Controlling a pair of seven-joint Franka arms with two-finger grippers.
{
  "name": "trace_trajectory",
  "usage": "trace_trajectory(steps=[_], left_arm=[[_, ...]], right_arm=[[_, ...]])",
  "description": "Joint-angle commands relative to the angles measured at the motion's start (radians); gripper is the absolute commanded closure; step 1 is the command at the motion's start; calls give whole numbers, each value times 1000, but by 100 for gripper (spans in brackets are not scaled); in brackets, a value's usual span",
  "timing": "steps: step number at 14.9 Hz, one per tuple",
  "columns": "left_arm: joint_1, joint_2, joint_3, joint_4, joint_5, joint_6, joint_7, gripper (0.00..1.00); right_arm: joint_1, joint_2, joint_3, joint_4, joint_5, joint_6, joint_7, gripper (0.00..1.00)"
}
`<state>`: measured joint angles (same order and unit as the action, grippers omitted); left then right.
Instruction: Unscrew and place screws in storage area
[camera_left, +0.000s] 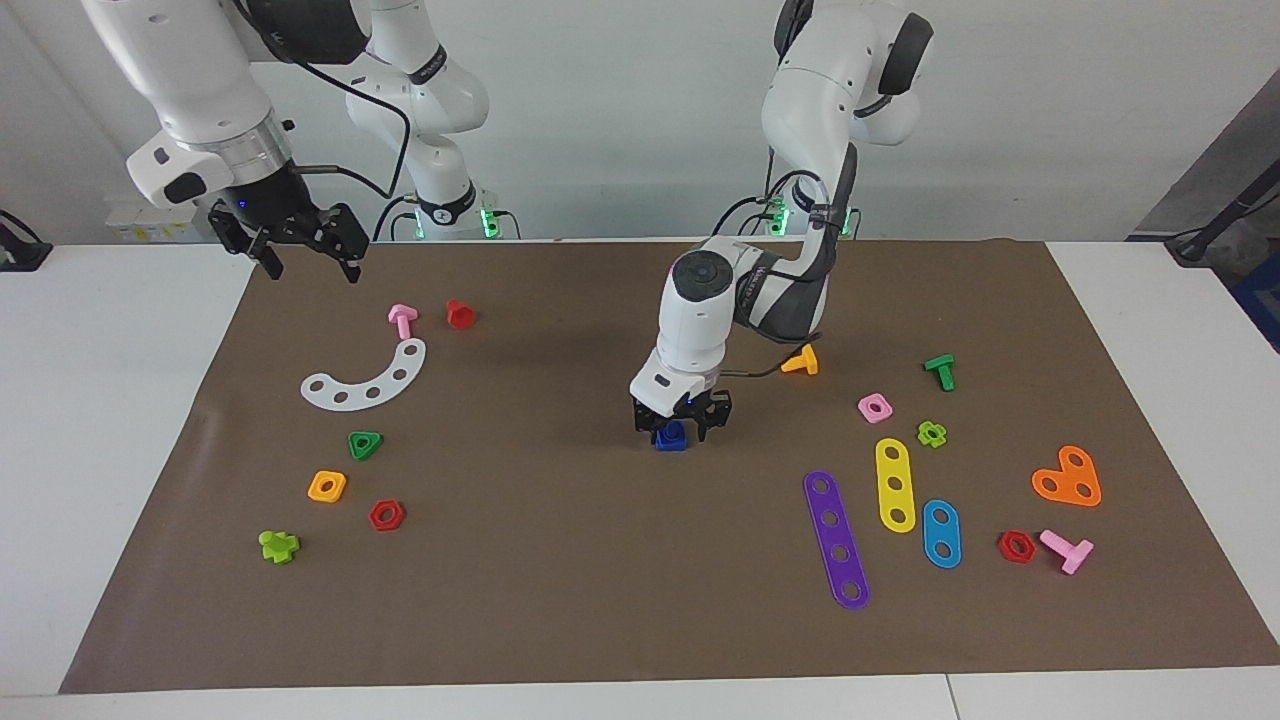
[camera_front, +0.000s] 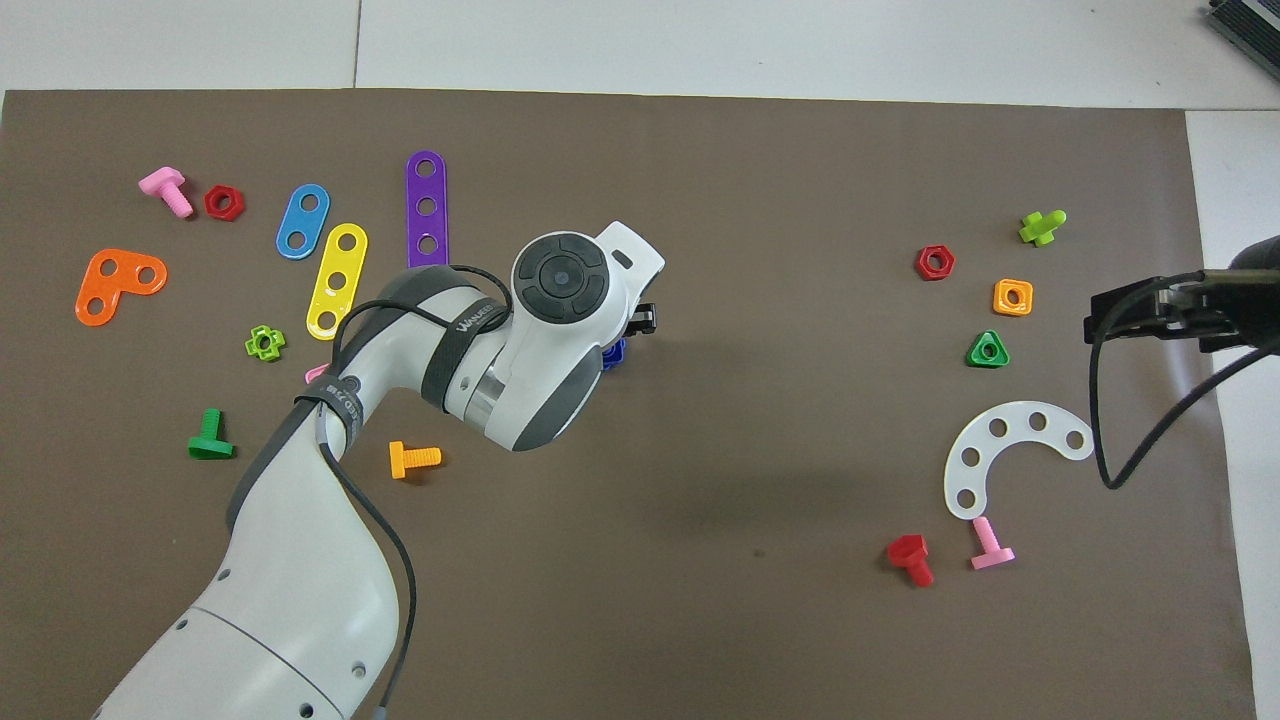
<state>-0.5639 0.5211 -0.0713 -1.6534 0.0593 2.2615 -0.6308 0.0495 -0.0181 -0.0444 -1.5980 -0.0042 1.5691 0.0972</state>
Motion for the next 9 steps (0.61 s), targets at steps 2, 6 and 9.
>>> trace_trajectory(steps=[2,6,9], left_arm=[[-19,-32,15,-52,27,24,7,28],[-19,-35,15,-59,27,26,16,36],[-17,-35,15,-59,27,24,28,41]], right_arm=[[-8,-14,8,-11,18,2,13,0],[-7,-14,8,-11,18,2,13,0],[-7,-14,8,-11,18,2,13,0]])
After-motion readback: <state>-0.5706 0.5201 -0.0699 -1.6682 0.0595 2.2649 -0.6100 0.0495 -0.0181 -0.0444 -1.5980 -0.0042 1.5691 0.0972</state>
